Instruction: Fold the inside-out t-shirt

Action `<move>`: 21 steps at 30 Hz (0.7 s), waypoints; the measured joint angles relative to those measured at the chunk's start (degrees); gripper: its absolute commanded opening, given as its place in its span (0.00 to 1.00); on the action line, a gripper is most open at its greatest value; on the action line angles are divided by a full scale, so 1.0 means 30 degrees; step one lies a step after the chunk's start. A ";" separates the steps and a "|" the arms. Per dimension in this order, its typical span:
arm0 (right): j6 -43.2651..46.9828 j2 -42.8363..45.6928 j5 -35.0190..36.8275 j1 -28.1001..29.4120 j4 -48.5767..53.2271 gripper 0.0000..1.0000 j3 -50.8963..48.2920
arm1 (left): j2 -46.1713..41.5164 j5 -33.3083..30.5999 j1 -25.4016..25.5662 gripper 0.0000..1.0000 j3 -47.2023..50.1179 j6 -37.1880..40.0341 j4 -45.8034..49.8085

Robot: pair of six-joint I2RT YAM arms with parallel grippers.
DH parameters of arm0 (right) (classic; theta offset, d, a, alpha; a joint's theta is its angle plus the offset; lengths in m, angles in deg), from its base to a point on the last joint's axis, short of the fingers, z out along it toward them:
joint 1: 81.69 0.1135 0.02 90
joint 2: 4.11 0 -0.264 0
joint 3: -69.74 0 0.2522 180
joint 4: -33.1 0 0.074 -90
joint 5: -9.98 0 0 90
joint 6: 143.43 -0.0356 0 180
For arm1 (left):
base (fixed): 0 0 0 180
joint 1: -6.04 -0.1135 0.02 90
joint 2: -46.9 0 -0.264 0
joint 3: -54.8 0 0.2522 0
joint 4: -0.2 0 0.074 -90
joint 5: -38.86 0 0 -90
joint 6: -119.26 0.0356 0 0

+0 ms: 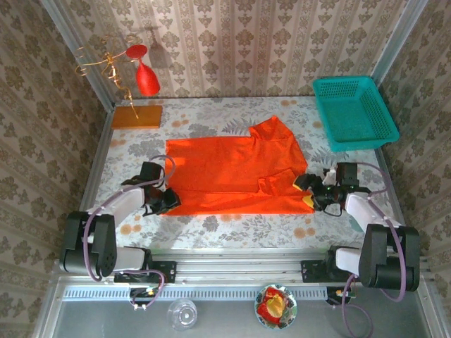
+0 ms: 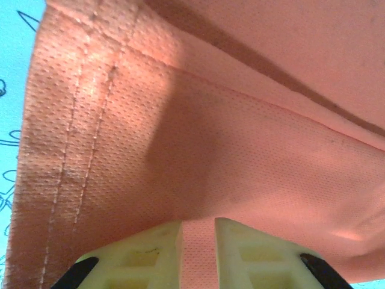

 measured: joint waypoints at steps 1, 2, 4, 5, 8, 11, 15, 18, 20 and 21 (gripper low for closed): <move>-0.0015 -0.0007 0.0095 0.0000 0.0007 0.78 -0.0306 | 0.0240 -0.0015 0.0000 0.22 0.0000 -0.0007 -0.0022; -0.0087 -0.0015 0.0255 0.0000 0.0066 0.78 -0.0510 | 0.0517 -0.0007 -0.0029 0.22 -0.0007 -0.0015 -0.0051; -0.0335 -0.0080 0.0889 -0.0022 0.0095 0.78 -0.0772 | 0.0750 0.0036 -0.0117 0.22 -0.0138 -0.0160 -0.0051; -0.0466 -0.0087 0.1239 -0.0036 0.0102 0.79 -0.0860 | 0.0758 0.0007 -0.0124 0.22 -0.0146 -0.0248 -0.0058; -0.0954 -0.0066 0.2310 -0.0073 0.0262 0.81 -0.0925 | 0.0670 -0.0036 -0.0124 0.22 -0.0029 -0.0597 -0.0131; -0.1501 0.0474 0.3359 -0.0073 0.0670 0.82 -0.0911 | -0.0022 -0.0044 -0.0124 0.23 0.0627 -0.0984 -0.0648; -0.2055 0.2062 0.4765 -0.0073 0.1647 0.81 -0.0947 | -0.0780 0.0007 -0.0124 0.23 0.1158 -0.1304 -0.0794; -0.2106 0.3184 0.4940 0.0044 0.2310 0.80 -0.0736 | -0.1107 0.0000 -0.0102 0.24 0.1137 -0.1304 -0.0452; -0.2076 0.3322 0.4903 0.0503 0.2521 0.80 -0.0197 | -0.1355 -0.0007 -0.0102 0.23 0.0882 -0.1304 0.0131; -0.2025 0.3213 0.4852 0.0852 0.2521 0.80 0.0131 | -0.1392 0.0000 -0.0102 0.23 0.0656 -0.1297 0.0321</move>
